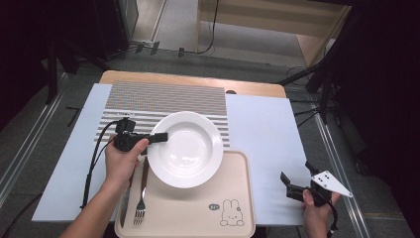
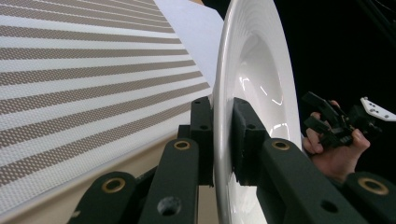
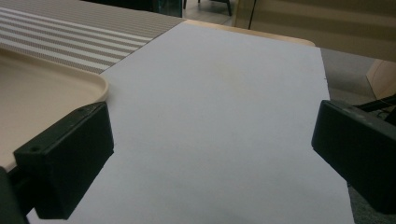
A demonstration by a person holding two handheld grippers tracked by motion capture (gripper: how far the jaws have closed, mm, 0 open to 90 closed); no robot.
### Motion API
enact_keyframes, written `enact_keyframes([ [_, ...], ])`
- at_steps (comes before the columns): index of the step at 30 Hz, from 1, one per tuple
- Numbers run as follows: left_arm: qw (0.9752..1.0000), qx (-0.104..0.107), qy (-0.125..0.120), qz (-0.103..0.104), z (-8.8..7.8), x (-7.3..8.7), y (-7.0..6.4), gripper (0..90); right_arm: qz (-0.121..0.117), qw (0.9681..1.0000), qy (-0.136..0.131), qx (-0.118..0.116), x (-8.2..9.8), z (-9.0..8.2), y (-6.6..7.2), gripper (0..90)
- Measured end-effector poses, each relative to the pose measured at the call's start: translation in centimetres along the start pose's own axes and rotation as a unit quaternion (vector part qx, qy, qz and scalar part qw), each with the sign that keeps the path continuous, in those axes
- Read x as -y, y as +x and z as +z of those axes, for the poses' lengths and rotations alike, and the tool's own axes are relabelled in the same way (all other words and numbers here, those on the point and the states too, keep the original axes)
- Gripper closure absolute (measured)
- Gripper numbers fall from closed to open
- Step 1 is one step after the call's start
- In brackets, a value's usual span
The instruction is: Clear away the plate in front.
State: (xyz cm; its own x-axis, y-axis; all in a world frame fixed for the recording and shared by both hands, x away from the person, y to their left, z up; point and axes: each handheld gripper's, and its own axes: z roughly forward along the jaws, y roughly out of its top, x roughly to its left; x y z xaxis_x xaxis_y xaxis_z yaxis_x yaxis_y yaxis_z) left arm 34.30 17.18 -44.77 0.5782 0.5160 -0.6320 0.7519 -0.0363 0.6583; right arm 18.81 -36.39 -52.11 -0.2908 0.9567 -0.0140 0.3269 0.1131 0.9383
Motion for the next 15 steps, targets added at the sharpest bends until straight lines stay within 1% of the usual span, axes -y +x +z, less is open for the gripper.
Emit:
enact_keyframes([
  [1,1.0000,0.000,0.001,0.002,0.0,0.1,-0.1,79.8,-0.001,1.0000,0.000,0.000,0.0,0.0,0.0,0.0],
  [6,1.0000,0.008,0.003,0.002,0.0,0.7,-0.6,79.9,0.000,1.0000,-0.001,0.000,0.0,0.0,0.0,0.0],
  [12,0.9999,0.010,0.011,0.003,0.2,1.5,-0.8,79.8,0.000,1.0000,-0.001,-0.001,0.0,0.0,0.0,0.0],
  [15,0.9998,0.014,0.015,0.000,0.3,1.9,-0.7,79.8,0.000,1.0000,-0.002,-0.001,0.0,-0.1,0.0,0.0],
])
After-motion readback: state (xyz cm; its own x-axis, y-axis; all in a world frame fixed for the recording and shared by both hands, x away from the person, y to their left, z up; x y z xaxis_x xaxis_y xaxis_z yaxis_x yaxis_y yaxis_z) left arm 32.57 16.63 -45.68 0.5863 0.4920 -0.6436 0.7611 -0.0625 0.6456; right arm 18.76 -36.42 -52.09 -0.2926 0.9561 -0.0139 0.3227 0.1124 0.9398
